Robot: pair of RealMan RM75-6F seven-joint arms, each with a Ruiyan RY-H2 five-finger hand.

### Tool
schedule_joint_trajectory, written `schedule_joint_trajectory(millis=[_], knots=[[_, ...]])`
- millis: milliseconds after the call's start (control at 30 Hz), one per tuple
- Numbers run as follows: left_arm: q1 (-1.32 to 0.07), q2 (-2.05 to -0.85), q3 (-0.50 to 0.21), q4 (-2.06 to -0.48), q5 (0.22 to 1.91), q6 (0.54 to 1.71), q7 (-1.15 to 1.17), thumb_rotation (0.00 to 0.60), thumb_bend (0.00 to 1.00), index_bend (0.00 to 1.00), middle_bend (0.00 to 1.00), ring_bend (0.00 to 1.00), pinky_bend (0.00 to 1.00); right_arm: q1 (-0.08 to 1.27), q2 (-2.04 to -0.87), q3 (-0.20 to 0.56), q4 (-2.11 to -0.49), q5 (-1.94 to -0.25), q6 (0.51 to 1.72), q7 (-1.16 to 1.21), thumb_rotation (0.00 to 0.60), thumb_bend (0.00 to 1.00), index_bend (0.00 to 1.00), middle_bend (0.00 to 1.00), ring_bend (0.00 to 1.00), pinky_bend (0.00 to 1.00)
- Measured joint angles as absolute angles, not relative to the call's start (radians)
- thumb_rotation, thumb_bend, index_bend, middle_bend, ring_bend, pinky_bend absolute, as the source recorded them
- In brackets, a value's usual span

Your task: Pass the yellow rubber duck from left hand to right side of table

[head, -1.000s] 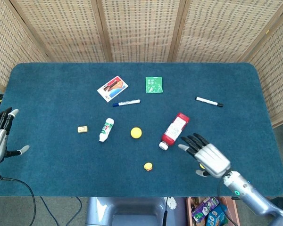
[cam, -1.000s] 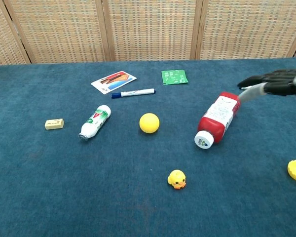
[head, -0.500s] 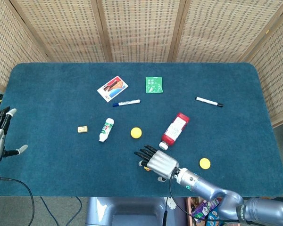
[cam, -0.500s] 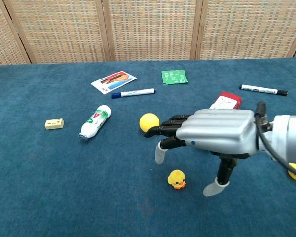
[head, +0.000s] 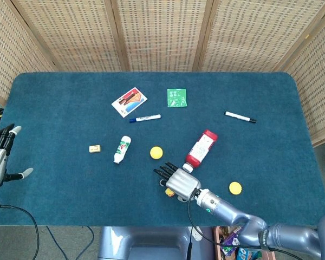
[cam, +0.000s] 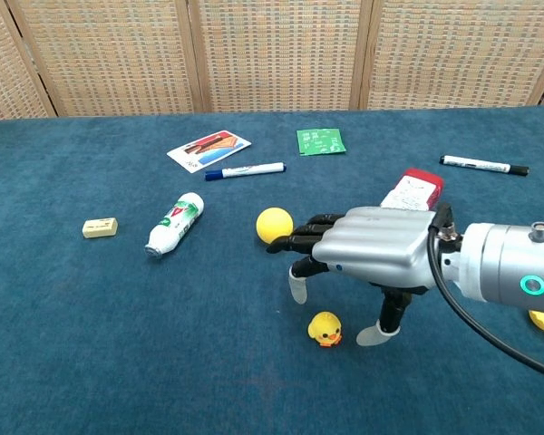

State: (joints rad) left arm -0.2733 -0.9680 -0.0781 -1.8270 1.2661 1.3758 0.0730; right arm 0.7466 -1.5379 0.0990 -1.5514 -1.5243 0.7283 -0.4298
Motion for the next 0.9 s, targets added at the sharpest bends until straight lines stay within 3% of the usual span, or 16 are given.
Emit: schedule_joint_trajectory(millis=[300, 700, 900], knots=[[-0.263, -0.966, -0.087, -1.830, 1.274, 1.369, 0.069, 0.600, 0.00, 0.00, 0.00, 0.00, 0.00, 0.759, -1.577, 0.069, -1.513, -1.507, 0.740, -0.449, 0.600, 0.27, 0.37, 0.00, 0.00, 0.00], [-0.255, -0.963, -0.098, -1.830, 1.281, 1.357, 0.061, 0.600, 0.00, 0.00, 0.00, 0.00, 0.00, 0.776, -1.612, 0.049, -1.470, -1.489, 0.761, -0.447, 0.600, 0.29, 0.37, 0.00, 0.00, 0.00], [-0.254, -0.963, -0.101, -1.831, 1.283, 1.352, 0.064, 0.600, 0.00, 0.00, 0.00, 0.00, 0.00, 0.779, -1.616, 0.041, -1.461, -1.487, 0.769, -0.441, 0.600, 0.31, 0.44, 0.00, 0.00, 0.00]])
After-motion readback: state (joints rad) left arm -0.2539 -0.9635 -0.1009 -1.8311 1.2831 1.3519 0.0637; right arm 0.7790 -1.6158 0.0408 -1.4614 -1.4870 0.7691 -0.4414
